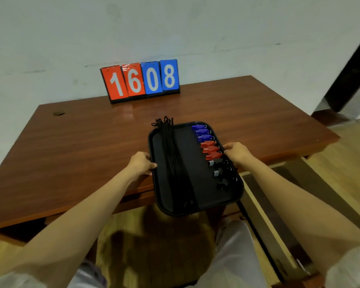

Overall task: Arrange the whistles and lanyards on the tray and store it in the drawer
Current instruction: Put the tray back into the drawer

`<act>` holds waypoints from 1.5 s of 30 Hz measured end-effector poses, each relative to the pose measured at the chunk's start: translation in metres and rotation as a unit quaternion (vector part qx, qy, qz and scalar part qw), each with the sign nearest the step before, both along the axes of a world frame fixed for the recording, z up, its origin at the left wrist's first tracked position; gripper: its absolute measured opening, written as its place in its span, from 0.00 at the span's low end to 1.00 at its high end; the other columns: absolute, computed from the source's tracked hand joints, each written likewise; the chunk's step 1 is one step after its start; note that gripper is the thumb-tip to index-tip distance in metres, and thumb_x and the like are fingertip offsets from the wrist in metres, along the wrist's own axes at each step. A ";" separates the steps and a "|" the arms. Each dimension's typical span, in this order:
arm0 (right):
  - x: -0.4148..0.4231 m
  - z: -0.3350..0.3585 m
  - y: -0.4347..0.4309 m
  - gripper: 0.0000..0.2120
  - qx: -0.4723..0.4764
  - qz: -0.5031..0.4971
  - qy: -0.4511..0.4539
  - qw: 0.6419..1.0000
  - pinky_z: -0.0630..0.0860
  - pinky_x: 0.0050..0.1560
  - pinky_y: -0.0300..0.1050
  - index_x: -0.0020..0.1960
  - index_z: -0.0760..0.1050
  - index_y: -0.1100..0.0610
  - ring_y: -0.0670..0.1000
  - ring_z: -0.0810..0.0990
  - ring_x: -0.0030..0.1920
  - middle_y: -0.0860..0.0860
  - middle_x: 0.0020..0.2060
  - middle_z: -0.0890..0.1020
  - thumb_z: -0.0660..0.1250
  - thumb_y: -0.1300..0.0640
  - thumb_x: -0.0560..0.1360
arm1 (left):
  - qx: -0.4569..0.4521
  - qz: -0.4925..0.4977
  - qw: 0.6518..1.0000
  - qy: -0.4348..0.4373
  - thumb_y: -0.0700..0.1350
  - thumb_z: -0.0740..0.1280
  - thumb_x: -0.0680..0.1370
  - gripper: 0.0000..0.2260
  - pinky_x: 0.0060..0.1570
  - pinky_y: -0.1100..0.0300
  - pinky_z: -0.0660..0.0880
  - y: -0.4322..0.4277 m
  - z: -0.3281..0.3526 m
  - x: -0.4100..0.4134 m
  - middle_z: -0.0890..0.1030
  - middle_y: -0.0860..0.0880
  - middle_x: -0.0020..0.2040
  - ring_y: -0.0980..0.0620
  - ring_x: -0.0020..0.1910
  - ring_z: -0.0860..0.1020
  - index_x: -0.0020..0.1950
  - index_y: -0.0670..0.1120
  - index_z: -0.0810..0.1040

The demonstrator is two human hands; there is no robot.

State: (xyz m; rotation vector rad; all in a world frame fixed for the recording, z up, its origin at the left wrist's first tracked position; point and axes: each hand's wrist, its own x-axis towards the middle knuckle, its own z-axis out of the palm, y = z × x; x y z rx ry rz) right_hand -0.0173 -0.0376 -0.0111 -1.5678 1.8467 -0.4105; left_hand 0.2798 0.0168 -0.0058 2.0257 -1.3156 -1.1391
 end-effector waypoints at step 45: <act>-0.287 -0.080 0.235 0.18 -0.030 -0.395 0.015 0.918 0.73 0.59 0.48 0.66 0.73 0.59 0.58 0.76 0.61 0.58 0.65 0.75 0.52 0.64 0.80 | 0.067 -0.241 0.955 0.158 0.33 0.67 0.75 0.13 0.37 0.61 0.80 0.114 -0.068 -0.314 0.78 0.38 0.55 0.40 0.53 0.81 0.55 0.40 0.68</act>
